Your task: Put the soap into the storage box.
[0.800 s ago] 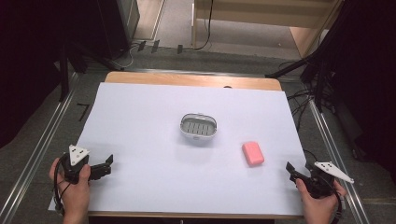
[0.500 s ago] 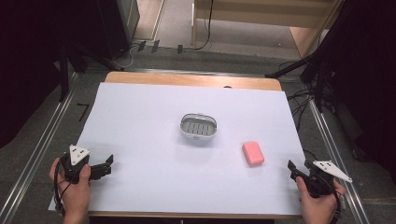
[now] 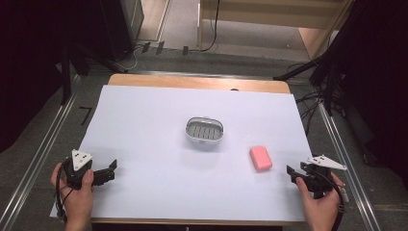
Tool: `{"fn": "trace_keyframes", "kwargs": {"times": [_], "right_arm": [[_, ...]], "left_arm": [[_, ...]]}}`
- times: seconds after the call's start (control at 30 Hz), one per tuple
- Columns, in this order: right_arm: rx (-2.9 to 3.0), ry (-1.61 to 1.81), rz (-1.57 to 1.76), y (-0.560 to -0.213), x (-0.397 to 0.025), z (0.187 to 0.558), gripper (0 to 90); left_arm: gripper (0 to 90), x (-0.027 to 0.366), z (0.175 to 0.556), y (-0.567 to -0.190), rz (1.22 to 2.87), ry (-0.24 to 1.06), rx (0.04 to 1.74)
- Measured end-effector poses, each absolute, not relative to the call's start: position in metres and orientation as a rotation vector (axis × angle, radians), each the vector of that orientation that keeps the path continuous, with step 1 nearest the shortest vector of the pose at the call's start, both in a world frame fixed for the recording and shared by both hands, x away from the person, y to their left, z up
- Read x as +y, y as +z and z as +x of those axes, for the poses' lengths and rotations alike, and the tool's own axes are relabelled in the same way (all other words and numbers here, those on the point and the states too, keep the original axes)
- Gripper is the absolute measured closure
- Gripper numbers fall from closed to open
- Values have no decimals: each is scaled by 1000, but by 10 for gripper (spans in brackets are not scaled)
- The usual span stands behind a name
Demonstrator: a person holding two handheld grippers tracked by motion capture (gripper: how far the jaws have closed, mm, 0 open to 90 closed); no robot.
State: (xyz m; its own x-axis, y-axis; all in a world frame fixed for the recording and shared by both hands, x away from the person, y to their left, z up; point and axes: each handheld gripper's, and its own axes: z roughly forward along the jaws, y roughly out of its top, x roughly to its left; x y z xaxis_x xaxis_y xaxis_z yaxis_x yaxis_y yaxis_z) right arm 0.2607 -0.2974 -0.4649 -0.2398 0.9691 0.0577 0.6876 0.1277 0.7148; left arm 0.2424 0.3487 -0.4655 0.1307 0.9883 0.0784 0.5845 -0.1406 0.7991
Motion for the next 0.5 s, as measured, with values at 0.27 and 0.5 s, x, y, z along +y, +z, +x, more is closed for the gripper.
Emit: {"fn": "trace_keyframes", "kwargs": {"times": [0.27, 0.5], "right_arm": [[2069, 875, 1585, -456, -283, 269, 346], [2119, 885, 1592, -448, -272, 276, 294]], "left_arm": [[0, 348, 242, -466, 1804, 856, 1514], [0, 348, 242, -466, 1805, 857, 1511]]}}
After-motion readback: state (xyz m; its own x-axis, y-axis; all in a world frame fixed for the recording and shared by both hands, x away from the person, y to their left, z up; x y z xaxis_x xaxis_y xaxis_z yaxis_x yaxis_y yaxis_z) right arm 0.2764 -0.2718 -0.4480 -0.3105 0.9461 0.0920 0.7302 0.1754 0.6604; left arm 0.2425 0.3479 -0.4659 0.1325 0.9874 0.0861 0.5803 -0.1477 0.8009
